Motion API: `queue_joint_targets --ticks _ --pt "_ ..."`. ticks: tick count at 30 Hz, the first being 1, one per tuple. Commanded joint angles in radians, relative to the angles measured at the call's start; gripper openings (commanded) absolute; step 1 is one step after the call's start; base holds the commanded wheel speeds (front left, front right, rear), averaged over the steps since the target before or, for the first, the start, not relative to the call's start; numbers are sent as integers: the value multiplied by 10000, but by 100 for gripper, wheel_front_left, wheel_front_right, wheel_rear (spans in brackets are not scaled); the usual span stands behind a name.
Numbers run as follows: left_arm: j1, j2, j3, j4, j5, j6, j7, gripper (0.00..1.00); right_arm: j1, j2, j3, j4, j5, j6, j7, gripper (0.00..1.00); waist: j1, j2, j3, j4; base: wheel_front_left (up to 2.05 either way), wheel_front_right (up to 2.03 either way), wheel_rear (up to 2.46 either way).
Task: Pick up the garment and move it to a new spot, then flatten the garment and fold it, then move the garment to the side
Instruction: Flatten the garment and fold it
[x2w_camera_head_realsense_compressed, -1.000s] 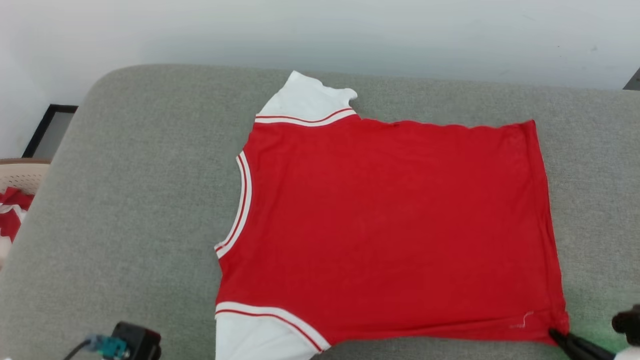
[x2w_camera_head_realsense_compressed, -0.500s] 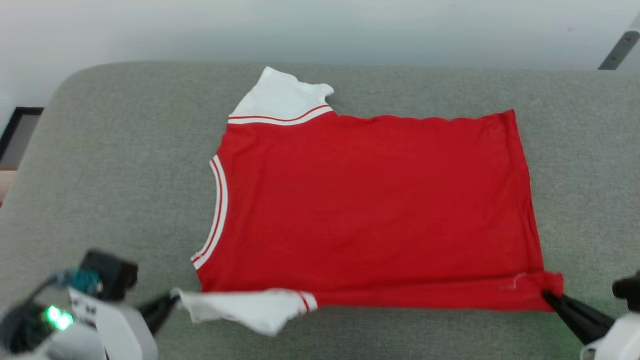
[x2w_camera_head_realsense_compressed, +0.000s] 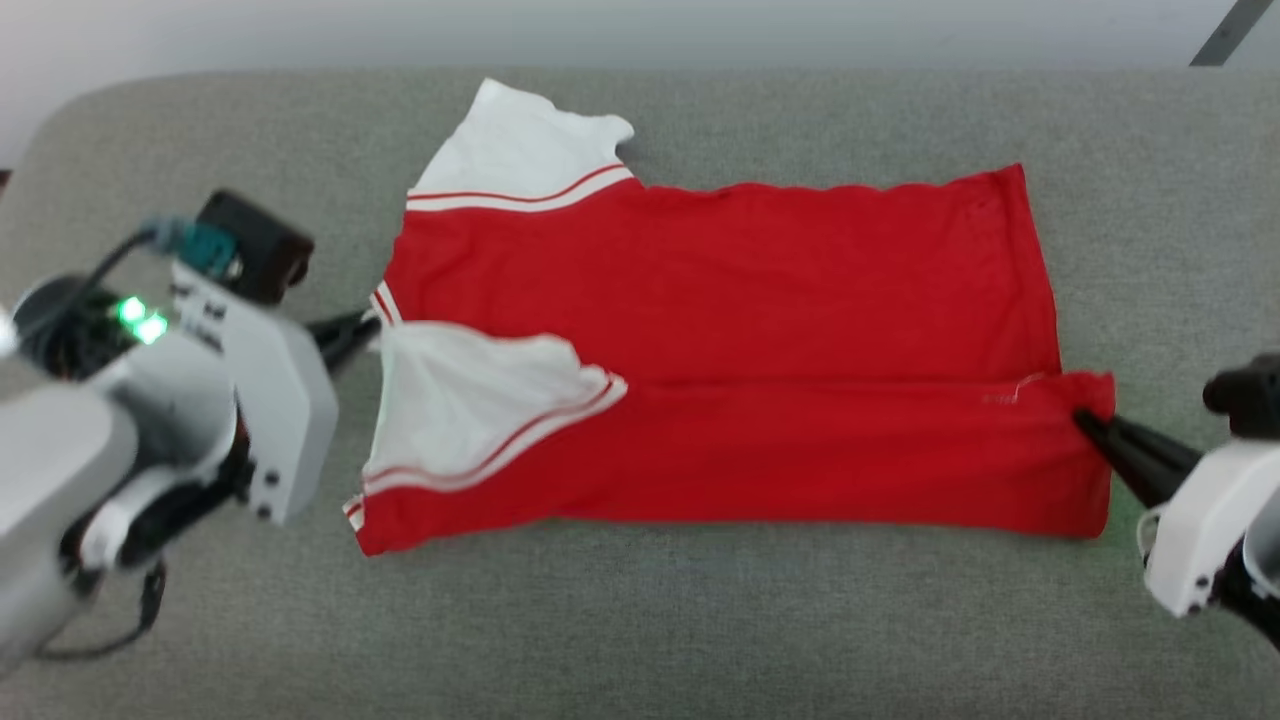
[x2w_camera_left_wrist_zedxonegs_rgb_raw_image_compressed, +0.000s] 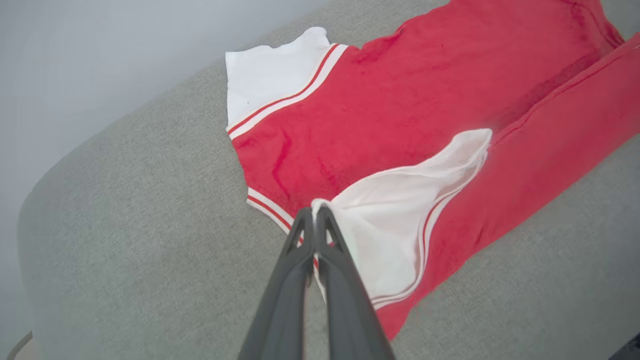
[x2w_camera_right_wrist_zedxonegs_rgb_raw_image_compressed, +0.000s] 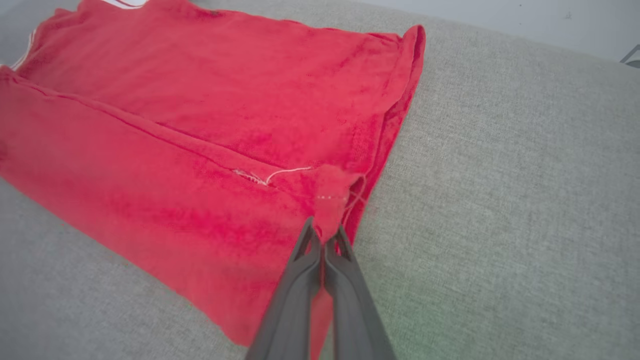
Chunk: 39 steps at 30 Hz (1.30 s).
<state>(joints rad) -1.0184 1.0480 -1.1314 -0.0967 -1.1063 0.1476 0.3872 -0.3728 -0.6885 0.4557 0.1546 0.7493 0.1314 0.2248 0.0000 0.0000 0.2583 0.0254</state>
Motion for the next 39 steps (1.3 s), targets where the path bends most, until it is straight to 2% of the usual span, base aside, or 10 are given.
queue_joint_targets --ticks 1,7,14,28,30,31,32,33,34,39 --pt "-282 -324 -9 491 126 -294 71 0 -346 111 10 232 -23 -13 93 0 0 0 246 -14 0 0 0" --pt "-836 -1559 -257 2635 87 -1277 365 0 -1391 451 458 1184 -12 -13 403 0 0 0 636 -16 0 0 0" --pt "-690 -2651 -520 4853 -262 -2019 486 0 -2151 628 1272 2060 324 -13 594 0 0 0 828 4 0 0 0" --pt "-243 -3877 -654 7237 -1095 -2482 875 4 -2986 559 2381 3000 1434 -13 1270 0 0 0 696 67 0 0 0" --pt "-256 -3981 -616 7423 -1154 -2499 816 33 -3045 565 2473 3116 1486 -13 1262 15 0 0 616 83 0 0 0" --pt "-265 -4024 -543 7494 -1216 -2500 757 48 -3087 559 2530 3166 1498 -13 1296 34 0 0 571 88 0 0 0" --pt "-287 -4056 -495 7562 -1227 -2486 696 80 -3131 552 2573 3213 1529 -13 1315 47 0 0 511 94 0 0 0" --pt "-311 -4068 -470 7629 -1202 -2472 639 100 -3200 538 2608 3242 1531 -13 1285 76 0 0 444 98 0 0 0" --pt "-322 -4084 -429 7673 -1214 -2459 568 100 -3254 535 2653 3264 1550 -13 1279 97 0 0 373 100 0 0 0" --pt "-254 -4129 -356 7726 -1257 -2454 314 100 -3329 507 2731 3407 1748 -13 1299 100 0 0 2 136 0 0 0"
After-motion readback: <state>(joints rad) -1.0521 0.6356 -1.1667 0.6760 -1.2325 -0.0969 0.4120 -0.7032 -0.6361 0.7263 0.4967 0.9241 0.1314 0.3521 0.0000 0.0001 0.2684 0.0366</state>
